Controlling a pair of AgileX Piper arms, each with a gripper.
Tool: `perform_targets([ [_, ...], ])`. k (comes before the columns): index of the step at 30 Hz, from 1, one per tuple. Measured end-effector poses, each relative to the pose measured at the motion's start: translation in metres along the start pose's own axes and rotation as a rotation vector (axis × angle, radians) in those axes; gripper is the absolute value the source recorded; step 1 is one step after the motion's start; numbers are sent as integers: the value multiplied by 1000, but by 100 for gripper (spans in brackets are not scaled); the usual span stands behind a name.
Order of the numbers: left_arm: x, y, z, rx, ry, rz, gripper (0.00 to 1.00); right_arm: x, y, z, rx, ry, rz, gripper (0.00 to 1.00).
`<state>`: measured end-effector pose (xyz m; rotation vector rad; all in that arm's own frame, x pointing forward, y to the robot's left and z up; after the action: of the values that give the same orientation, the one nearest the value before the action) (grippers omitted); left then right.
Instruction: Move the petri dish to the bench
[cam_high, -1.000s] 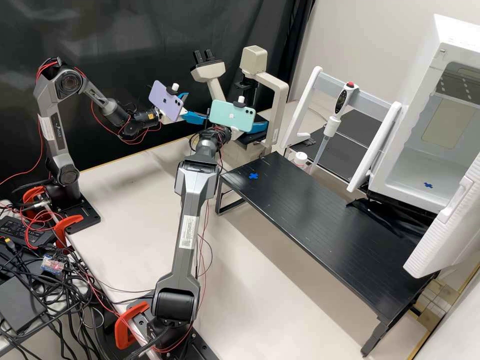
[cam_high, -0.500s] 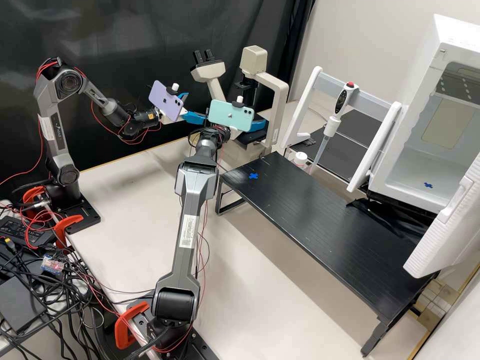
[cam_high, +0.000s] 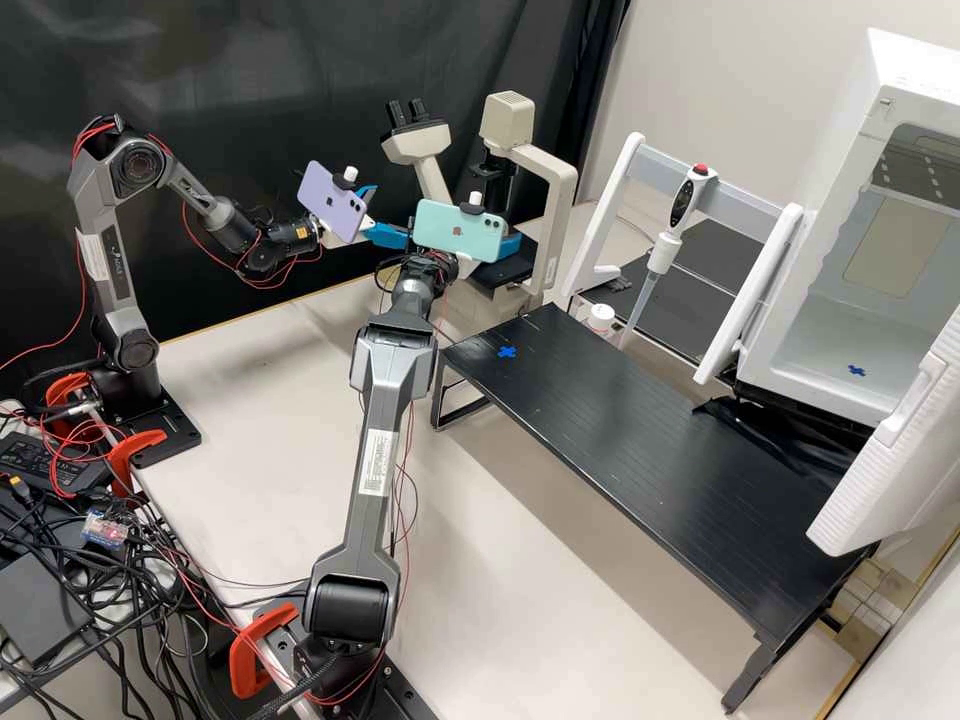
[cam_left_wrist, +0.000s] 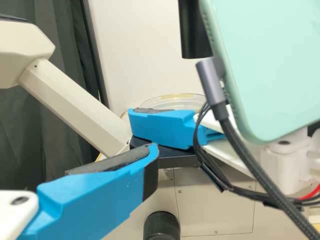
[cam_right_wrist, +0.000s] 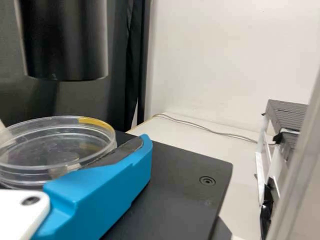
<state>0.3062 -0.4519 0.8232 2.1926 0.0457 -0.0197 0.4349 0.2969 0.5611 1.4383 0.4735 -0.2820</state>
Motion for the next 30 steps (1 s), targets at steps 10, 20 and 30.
perform_targets([
  [10, 0, 0, 0, 0, 0, 0, 100, 0, -2, 0, -6, 12, -17, 0],
  [20, 0, 0, 0, 0, 0, 0, 100, -3, 3, 5, -20, 18, -33, 0],
  [30, 0, 0, 0, 0, 0, 0, 100, -17, 6, 11, -21, 16, -32, 0],
])
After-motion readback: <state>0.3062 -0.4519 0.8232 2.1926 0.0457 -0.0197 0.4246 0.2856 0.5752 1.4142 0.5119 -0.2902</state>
